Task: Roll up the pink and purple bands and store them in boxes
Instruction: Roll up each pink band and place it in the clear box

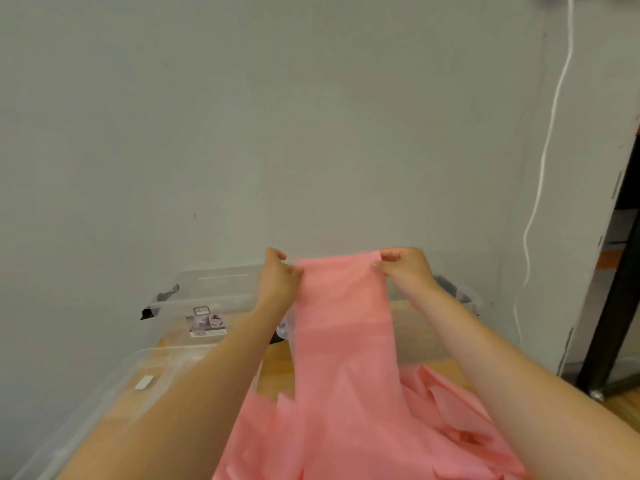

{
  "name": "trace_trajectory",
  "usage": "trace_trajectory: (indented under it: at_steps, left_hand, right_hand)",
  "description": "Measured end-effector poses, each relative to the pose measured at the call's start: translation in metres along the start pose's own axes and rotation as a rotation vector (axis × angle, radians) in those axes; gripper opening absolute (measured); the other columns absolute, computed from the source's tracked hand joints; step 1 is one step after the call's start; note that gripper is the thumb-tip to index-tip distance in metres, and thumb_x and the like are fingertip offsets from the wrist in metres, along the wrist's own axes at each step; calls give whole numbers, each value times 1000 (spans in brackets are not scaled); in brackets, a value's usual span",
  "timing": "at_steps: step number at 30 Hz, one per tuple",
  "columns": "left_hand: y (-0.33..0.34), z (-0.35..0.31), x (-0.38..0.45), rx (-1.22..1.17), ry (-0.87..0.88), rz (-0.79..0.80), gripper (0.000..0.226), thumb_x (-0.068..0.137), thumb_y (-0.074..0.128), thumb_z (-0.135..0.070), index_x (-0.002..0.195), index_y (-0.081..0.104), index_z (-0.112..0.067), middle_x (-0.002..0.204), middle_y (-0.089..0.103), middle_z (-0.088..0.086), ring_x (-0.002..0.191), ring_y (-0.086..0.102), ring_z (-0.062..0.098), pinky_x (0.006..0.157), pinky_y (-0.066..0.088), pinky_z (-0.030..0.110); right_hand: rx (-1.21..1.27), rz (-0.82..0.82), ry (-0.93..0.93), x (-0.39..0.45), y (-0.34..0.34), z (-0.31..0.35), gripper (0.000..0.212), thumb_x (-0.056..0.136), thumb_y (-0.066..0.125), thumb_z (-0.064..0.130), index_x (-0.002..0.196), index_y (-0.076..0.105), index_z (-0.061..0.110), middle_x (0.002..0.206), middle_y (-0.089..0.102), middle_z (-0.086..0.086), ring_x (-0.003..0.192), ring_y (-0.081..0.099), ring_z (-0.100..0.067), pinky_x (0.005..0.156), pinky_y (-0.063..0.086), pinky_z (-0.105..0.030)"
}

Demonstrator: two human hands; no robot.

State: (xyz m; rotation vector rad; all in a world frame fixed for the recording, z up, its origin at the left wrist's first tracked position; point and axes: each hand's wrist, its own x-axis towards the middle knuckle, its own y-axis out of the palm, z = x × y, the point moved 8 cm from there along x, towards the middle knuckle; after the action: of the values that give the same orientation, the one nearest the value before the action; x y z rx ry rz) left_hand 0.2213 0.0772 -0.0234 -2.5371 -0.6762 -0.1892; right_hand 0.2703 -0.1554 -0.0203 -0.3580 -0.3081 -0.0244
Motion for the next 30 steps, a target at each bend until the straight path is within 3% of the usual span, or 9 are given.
trace_trajectory:
  at_steps: [3,7,11,14,17,19,21,27,30]
  left_hand:
    - [7,5,-10,275,58,-27,52,87,61,-17,131,34,-6,119,52,14,112,49,33,90,44,42]
    - [11,14,-82,363,264,24,29,86,59,-18,112,54,-5,114,55,11,110,48,29,92,37,35]
    - [-7,47,-151,303,197,15,23,85,62,-23,103,59,-9,102,52,1,101,52,23,82,38,28]
    - [2,87,-175,333,-121,208,43,87,60,-35,121,53,-9,115,59,5,109,53,22,82,37,25]
    - [17,99,-188,246,-249,322,37,85,61,-32,113,59,-8,106,65,8,103,57,26,76,41,27]
    - [20,92,-189,207,-198,284,15,84,63,-26,77,60,-12,74,62,4,81,56,26,57,39,26]
    - [21,85,-188,207,-161,223,29,82,64,-21,58,47,-16,58,50,-2,65,49,21,48,30,26]
    - [11,53,-179,257,132,63,17,82,61,-10,68,68,-7,68,66,6,68,59,27,59,43,32]
    - [0,45,-169,-11,15,21,22,88,54,-7,68,63,-7,66,59,3,64,52,19,53,38,18]
  right_hand:
    - [-515,99,58,-3,6,-16,17,86,61,25,82,63,9,90,62,-13,89,58,-24,63,38,-26]
    - [-450,-3,39,-44,-13,-25,41,88,61,24,123,57,3,129,56,-12,121,50,-25,94,36,-27]
    - [-331,-212,-49,-109,-39,-26,14,85,54,6,86,68,2,93,68,-12,86,60,-25,66,37,-26]
    - [-320,-155,23,-143,-40,-44,27,82,55,4,55,57,4,60,59,-13,62,54,-30,54,34,-31]
    - [-219,140,347,-166,-15,-87,25,83,64,19,62,55,10,54,53,-7,52,49,-22,55,39,-28]
    - [-179,205,427,-174,-5,-103,21,78,71,24,72,59,8,57,54,-5,52,49,-19,54,39,-29]
    - [-169,213,413,-176,2,-107,17,75,74,23,78,63,10,68,60,-4,62,56,-19,59,41,-28]
    - [-155,77,333,-165,-9,-93,27,76,69,5,54,55,9,59,53,-3,60,47,-16,51,32,-23]
    - [3,13,201,-152,-19,-70,16,80,66,7,66,60,6,66,52,-8,65,47,-17,56,33,-23]
